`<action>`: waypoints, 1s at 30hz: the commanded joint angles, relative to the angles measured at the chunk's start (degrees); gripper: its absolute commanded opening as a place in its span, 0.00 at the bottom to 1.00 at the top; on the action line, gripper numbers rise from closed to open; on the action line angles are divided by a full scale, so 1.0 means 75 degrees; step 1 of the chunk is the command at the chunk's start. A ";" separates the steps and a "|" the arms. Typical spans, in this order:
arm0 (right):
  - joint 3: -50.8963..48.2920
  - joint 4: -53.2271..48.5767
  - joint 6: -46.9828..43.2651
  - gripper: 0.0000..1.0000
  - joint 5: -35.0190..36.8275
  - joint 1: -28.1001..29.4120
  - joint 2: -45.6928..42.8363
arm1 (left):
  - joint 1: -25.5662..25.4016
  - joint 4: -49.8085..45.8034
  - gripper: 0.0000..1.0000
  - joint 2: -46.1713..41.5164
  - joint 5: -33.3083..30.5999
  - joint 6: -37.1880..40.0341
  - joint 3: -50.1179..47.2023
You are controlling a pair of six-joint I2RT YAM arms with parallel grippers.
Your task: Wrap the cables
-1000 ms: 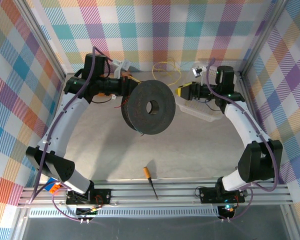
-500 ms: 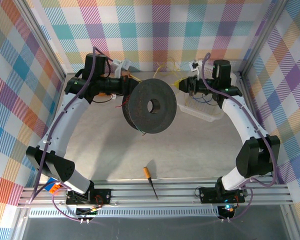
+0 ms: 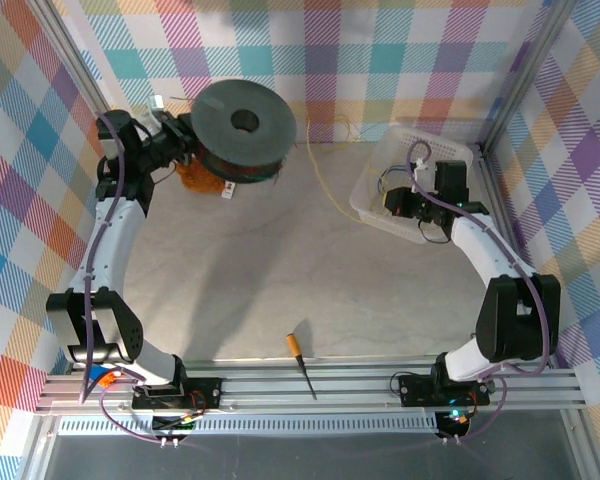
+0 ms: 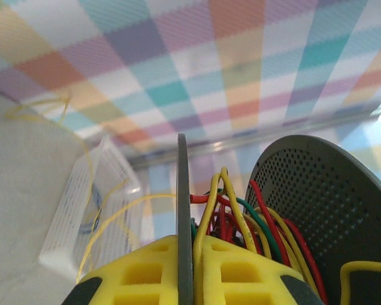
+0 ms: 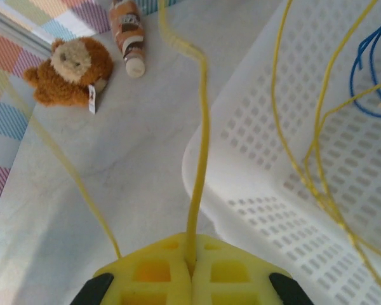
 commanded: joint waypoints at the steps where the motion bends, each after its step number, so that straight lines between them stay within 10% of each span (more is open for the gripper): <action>1: -0.0273 0.0245 -0.0107 0.00 -0.0234 0.0207 -0.0627 | 0.0162 0.1795 0.00 -0.0465 -0.0899 -0.1467 0.0128; 18: -0.0632 -0.1062 -0.1459 0.00 -0.1311 0.3065 -0.2482 | -0.0122 -0.1765 0.00 -0.0481 -0.7326 0.1899 0.1087; 30: 0.0509 -0.1304 -0.1108 0.00 -0.2110 0.4563 -0.3024 | -0.1284 -0.2666 0.00 0.0828 -0.9427 0.4597 0.2034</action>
